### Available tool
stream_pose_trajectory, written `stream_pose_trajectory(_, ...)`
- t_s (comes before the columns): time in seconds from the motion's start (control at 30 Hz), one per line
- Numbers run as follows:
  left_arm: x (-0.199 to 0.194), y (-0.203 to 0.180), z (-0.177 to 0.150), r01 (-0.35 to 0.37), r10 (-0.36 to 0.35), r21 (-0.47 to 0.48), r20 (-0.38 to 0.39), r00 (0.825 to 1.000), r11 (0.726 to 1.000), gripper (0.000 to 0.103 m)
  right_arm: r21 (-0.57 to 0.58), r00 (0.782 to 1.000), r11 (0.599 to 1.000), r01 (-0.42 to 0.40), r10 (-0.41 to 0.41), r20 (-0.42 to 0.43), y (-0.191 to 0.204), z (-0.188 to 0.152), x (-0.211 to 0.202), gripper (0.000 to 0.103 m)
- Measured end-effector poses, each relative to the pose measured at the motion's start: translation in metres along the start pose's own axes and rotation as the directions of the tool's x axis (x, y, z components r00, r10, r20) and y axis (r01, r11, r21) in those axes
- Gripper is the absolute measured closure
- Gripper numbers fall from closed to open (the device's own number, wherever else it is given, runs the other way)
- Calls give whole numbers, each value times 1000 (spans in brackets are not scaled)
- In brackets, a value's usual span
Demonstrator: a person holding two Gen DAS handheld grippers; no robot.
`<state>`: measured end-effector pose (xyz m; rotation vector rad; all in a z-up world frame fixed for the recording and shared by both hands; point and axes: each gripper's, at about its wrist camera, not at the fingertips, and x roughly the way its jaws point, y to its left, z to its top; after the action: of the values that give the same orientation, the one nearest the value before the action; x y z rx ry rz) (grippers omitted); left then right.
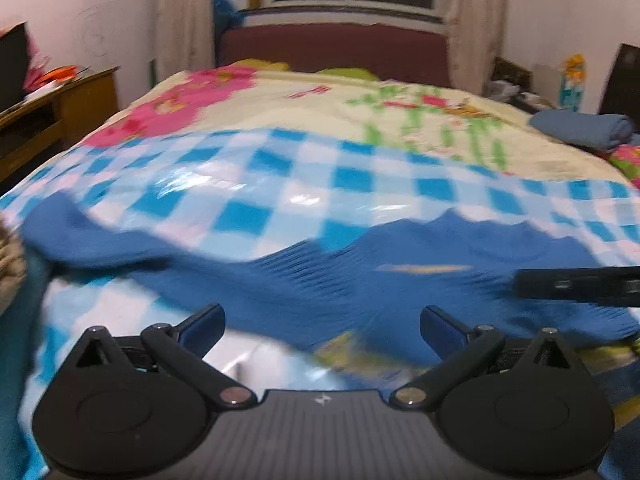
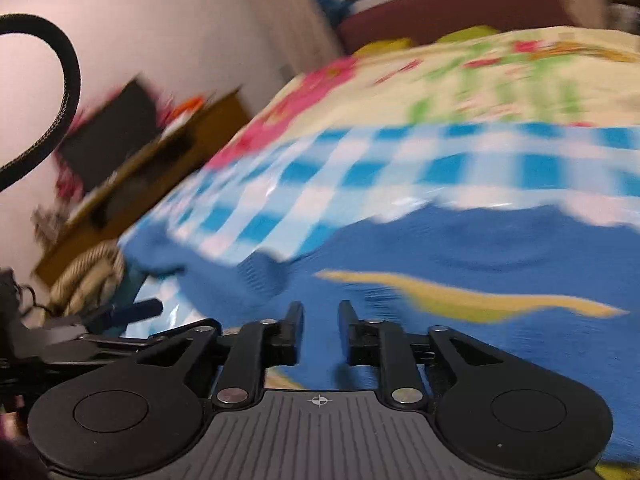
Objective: Fold small clothes
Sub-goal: 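Move the open right gripper toward the other sweater sleeve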
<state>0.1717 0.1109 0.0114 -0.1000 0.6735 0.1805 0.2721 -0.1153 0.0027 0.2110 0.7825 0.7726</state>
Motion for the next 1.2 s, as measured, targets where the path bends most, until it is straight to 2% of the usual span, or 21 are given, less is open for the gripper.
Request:
stream_pose_trajectory(0.13, 21, -31, 8, 57, -57, 35, 0, 998, 998, 0, 132, 989, 983, 125, -134, 69, -50, -5, -44, 78)
stream_pose_trajectory(0.2, 37, -42, 7, 63, -61, 54, -38, 997, 997, 0, 132, 971, 964, 230, -236, 29, -69, -7, -45, 78)
stream_pose_trajectory(0.23, 46, -47, 5, 58, -54, 77, -59, 997, 995, 0, 135, 960, 951, 277, -279, 1, -78, -9, -43, 78)
stream_pose_trajectory(0.27, 53, -50, 2, 38, -30, 99, -78, 997, 994, 0, 138, 940, 930, 341, -341, -25, -87, -11, -42, 78)
stream_pose_trajectory(0.3, 59, -53, 0, 15, -2, 122, -104, 995, 992, 0, 136, 915, 905, 404, -400, -53, -95, -12, -41, 88)
stream_pose_trajectory(0.37, 67, -51, -7, -23, 48, 156, -158, 986, 987, 0, 162, 893, 879, 449, -448, -47, -110, -17, -49, 89)
stream_pose_trajectory(0.4, 64, -48, -11, -22, 45, 147, -155, 987, 989, 0, 192, 888, 868, 457, -458, -42, -115, -18, -54, 89)
stream_pose_trajectory(0.43, 60, -43, -13, -22, 43, 136, -151, 988, 990, 0, 195, 874, 854, 483, -484, -43, -117, -17, -55, 89)
stream_pose_trajectory(0.53, 50, -35, -15, -49, 65, 110, -151, 986, 993, 0, 147, 859, 848, 510, -510, -41, -108, -14, -53, 87)
stream_pose_trajectory(0.6, 44, -33, -13, -68, 80, 91, -138, 987, 994, 0, 112, 860, 854, 508, -511, -7, -94, -11, -55, 79)
stream_pose_trajectory(0.67, 38, -36, -7, -66, 75, 90, -101, 992, 994, 0, 63, 867, 868, 493, -496, 41, -77, -9, -52, 78)
stream_pose_trajectory(0.8, 45, -44, 10, -8, 13, 69, -71, 997, 998, 0, 10, 907, 908, 418, -418, 43, -59, 1, -37, 78)
stream_pose_trajectory(0.83, 50, -46, 13, 5, -1, 56, -68, 998, 998, 0, 16, 926, 927, 376, -376, 29, -56, 2, -32, 78)
stream_pose_trajectory(0.9, 63, -49, 16, 1, 3, 48, -81, 997, 999, 0, 39, 959, 958, 284, -284, 6, -50, 1, -22, 78)
stream_pose_trajectory(0.97, 71, -51, 13, -56, 61, 65, -87, 994, 996, 0, 43, 977, 976, 213, -212, -20, -43, -1, -8, 78)
stream_pose_trajectory(1.0, 72, -51, 10, -71, 78, 78, -94, 993, 994, 0, 29, 979, 979, 203, -202, -29, -38, -3, -2, 80)
stream_pose_trajectory(1.03, 75, -49, 6, -86, 96, 94, -112, 989, 992, 0, -7, 972, 973, 232, -232, -39, -33, -5, 6, 80)
stream_pose_trajectory(1.1, 80, -44, -3, -103, 119, 111, -147, 982, 988, 0, -94, 943, 942, 323, -329, -55, -29, -6, 26, 80)
stream_pose_trajectory(1.2, 72, -37, -4, -101, 114, 94, -140, 984, 990, 0, -72, 937, 937, 342, -346, -50, -30, -1, 30, 80)
